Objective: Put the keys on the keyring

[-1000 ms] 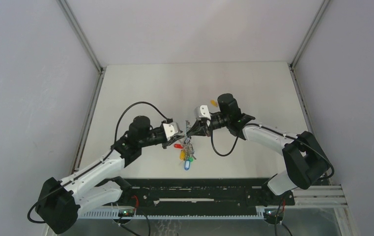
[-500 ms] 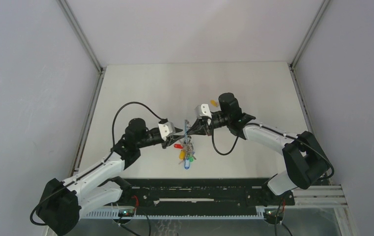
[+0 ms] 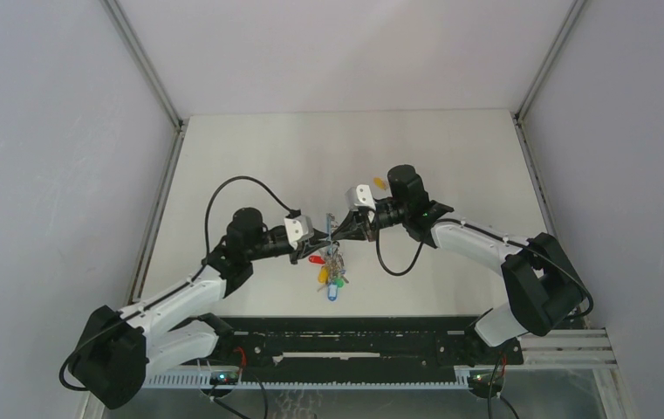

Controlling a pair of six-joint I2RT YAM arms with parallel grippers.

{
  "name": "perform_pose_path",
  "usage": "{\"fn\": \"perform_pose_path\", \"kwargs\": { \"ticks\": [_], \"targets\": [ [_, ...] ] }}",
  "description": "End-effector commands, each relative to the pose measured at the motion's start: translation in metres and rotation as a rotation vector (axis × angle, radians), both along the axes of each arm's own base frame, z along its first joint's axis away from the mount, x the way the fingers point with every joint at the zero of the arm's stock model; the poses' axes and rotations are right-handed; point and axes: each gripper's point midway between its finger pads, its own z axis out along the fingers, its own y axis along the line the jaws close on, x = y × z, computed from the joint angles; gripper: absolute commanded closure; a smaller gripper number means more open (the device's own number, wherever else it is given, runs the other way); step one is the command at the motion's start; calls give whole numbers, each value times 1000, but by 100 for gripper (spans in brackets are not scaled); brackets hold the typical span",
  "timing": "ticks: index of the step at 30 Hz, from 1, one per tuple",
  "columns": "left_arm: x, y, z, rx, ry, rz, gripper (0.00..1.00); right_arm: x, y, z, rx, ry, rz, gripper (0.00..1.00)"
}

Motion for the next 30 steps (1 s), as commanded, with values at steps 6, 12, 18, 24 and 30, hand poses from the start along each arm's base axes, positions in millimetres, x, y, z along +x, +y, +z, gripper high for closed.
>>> {"fn": "perform_pose_path", "kwargs": {
  "ticks": [6, 12, 18, 24, 30],
  "targets": [
    [3, -4, 9, -30, -7, -19, 77, -1, 6, 26, 65, -66, 34, 100],
    [3, -6, 11, -42, -6, -24, 79, -1, 6, 26, 66, -66, 37, 100],
    [4, -9, 13, -53, -1, -32, 81, -2, 7, 26, 67, -66, 40, 100],
    [7, -10, 14, -59, 1, -27, 85, -3, 7, 27, 69, -67, 43, 100],
    [8, -9, 19, -71, -3, -18, 100, -4, 7, 25, 60, -61, 41, 100]
  ]
}}
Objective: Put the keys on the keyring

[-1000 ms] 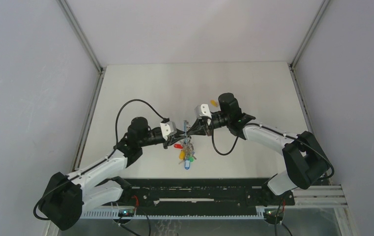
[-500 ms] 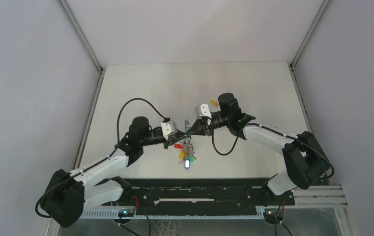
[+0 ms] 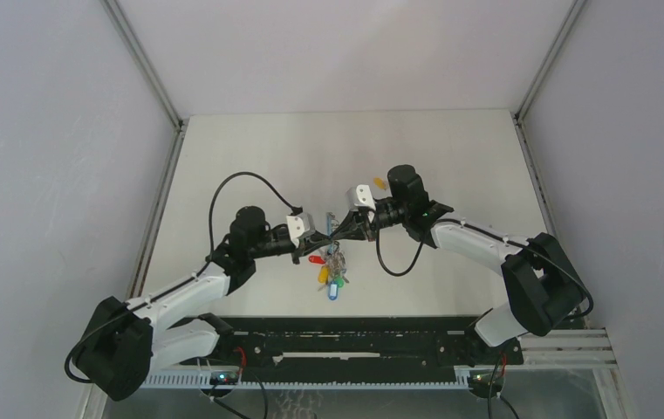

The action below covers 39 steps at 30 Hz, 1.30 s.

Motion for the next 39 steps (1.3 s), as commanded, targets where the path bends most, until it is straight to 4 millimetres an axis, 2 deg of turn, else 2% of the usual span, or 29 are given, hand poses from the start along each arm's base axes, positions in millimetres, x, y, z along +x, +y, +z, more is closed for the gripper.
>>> {"fn": "perform_pose_path", "kwargs": {
  "ticks": [1, 7, 18, 22, 26, 29, 33, 36, 39],
  "targets": [
    [7, -3, 28, -60, -64, 2, 100, -2, 5, 23, 51, -54, 30, 100],
    [5, 4, 38, -70, -97, 40, 100, 3, 0, 10, -3, -27, -19, 100],
    [10, 9, 38, -59, -99, 86, 100, 5, -4, 11, -15, -24, -69, 100],
    [14, 12, 35, -35, -86, 111, 100, 10, -7, 15, -32, -19, -128, 78],
    [18, 15, 32, 1, -64, 138, 100, 18, -17, 19, -72, 4, -232, 69],
    [20, 18, 33, 19, -53, 157, 100, 28, -28, 17, -118, 52, -357, 65],
    [20, 20, 37, 31, -47, 168, 100, 53, -48, 12, -163, 129, -572, 59],
    [20, 21, 38, 42, -43, 181, 100, 78, -68, 8, -177, 201, -768, 59],
    [22, 22, 37, 64, -33, 199, 100, 95, -80, 3, -171, 270, -879, 57]
  ]
}}
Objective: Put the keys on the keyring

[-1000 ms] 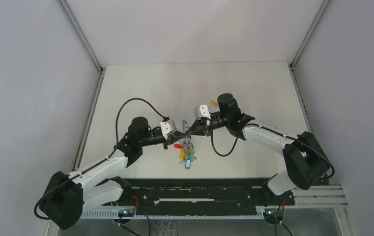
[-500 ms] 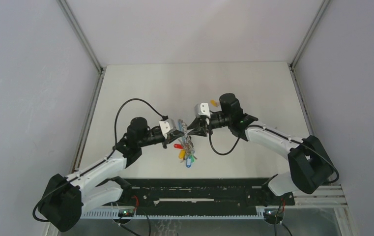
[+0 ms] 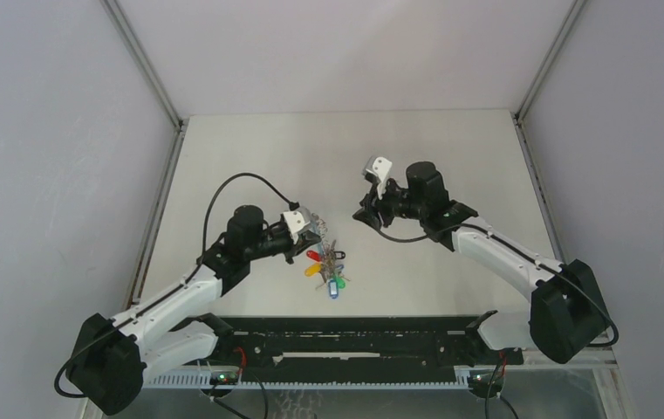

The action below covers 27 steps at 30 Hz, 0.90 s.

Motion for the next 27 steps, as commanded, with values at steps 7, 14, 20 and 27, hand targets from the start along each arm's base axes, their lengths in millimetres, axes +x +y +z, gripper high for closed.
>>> {"fn": "perform_pose_path", "kwargs": {
  "ticks": [7, 14, 20, 27],
  "targets": [
    [24, 2, 41, 4, -85, 92, 100, 79, -56, -28, -1, 200, -563, 59],
    [27, 1, 32, 26, -68, 99, 100, 141, -81, -75, -83, 404, -834, 64],
    [31, 2, 26, 45, -64, 108, 100, 183, -95, -92, -106, 375, -978, 70],
    [33, 1, 21, 58, -54, 104, 100, 199, -98, -116, -137, 409, -1019, 76]
  ]
}}
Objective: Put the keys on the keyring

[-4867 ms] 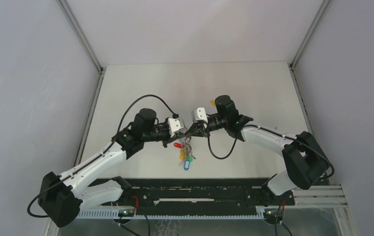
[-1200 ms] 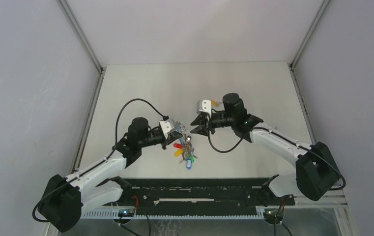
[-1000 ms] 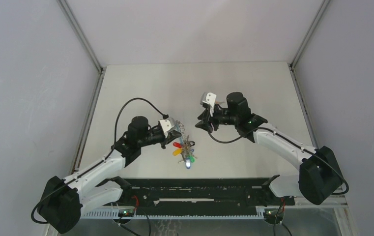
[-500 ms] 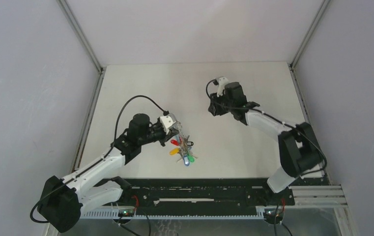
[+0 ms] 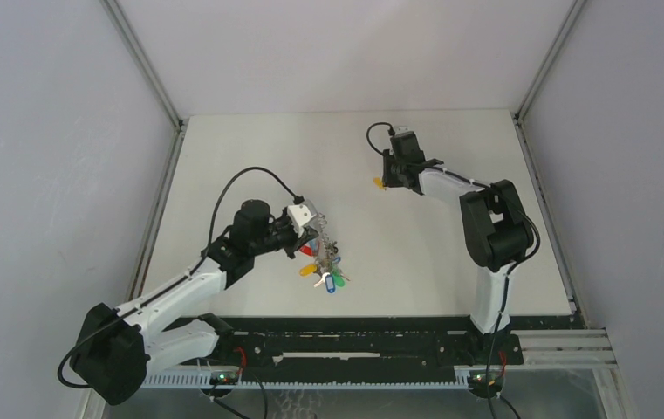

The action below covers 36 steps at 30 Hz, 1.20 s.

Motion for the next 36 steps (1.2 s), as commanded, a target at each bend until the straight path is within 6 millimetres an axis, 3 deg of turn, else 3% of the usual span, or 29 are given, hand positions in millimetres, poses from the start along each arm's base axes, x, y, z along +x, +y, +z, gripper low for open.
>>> {"fn": "perform_pose_path", "kwargs": {
  "ticks": [1, 12, 18, 20, 27, 36],
  "targets": [
    [14, -8, 32, -33, -86, -1, 100, 20, -2, 5, 5, -21, -68, 76],
    [13, -9, 31, -32, -82, -14, 100, 24, 1, -13, 9, 37, -80, 84],
    [12, -10, 31, -33, -83, -22, 100, 15, -2, -15, -14, 65, -75, 100],
    [12, -10, 32, -34, -86, -20, 100, 8, -3, -10, -29, 74, -64, 100],
    [10, -9, 36, -40, -100, -24, 100, -37, -13, 27, -69, 68, -30, 100],
    [6, -9, 42, -59, -122, -33, 100, -130, -26, 57, -82, 62, 17, 100]
  ]
}}
